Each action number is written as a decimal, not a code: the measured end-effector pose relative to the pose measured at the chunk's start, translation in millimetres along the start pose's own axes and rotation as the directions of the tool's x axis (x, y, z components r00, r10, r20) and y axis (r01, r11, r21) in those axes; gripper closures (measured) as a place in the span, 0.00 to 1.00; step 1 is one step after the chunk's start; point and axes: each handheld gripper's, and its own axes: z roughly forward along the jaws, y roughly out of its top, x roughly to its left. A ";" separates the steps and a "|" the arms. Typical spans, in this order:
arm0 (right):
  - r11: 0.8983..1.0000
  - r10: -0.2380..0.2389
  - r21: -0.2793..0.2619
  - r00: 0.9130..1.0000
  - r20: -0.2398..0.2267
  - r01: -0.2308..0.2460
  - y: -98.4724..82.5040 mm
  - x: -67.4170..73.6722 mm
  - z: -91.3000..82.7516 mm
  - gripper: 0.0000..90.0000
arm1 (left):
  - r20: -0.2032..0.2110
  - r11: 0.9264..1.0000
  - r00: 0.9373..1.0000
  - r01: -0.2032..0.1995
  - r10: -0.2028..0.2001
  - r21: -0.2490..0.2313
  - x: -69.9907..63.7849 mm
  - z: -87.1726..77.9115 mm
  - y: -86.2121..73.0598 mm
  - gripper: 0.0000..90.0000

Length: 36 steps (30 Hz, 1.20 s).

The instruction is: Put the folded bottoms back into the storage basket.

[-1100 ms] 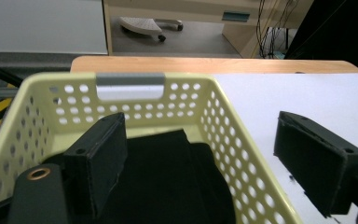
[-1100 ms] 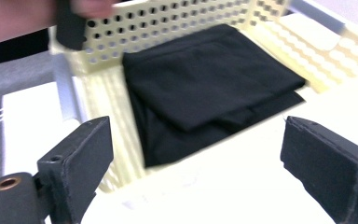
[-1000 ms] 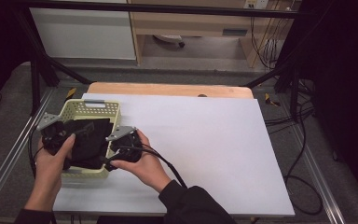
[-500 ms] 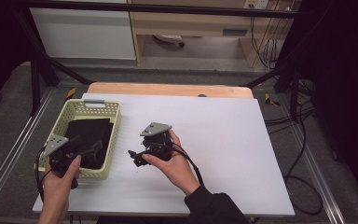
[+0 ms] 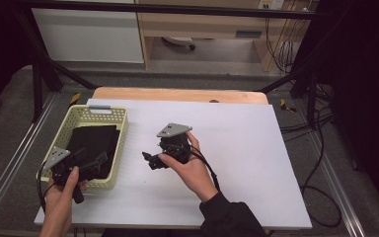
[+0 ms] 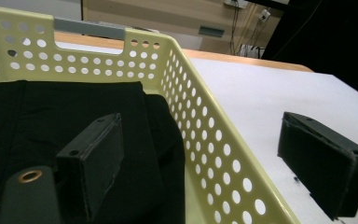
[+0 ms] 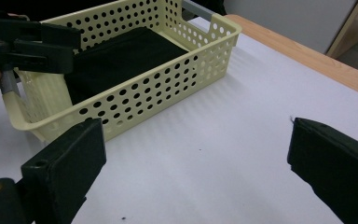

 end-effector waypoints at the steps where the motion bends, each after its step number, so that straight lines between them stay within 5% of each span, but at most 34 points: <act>1: 1.000 -0.002 0.001 1.000 0.004 0.002 0.0 -0.7 -1.1 0.06 | -0.001 1.000 1.000 -0.006 0.006 -0.001 0.4 0.4 0.2 0.16; 11: 1.000 0.023 0.002 0.998 0.056 -0.023 -5.1 -23.9 -15.3 0.07 | 0.029 0.998 0.998 -0.058 0.057 0.014 -7.2 2.5 -1.1 0.15; 36: 0.991 0.117 -0.089 0.977 0.175 -0.103 -13.8 -77.5 -75.0 0.06 | 0.041 0.999 0.999 -0.035 0.034 0.024 -3.5 0.4 -2.0 0.13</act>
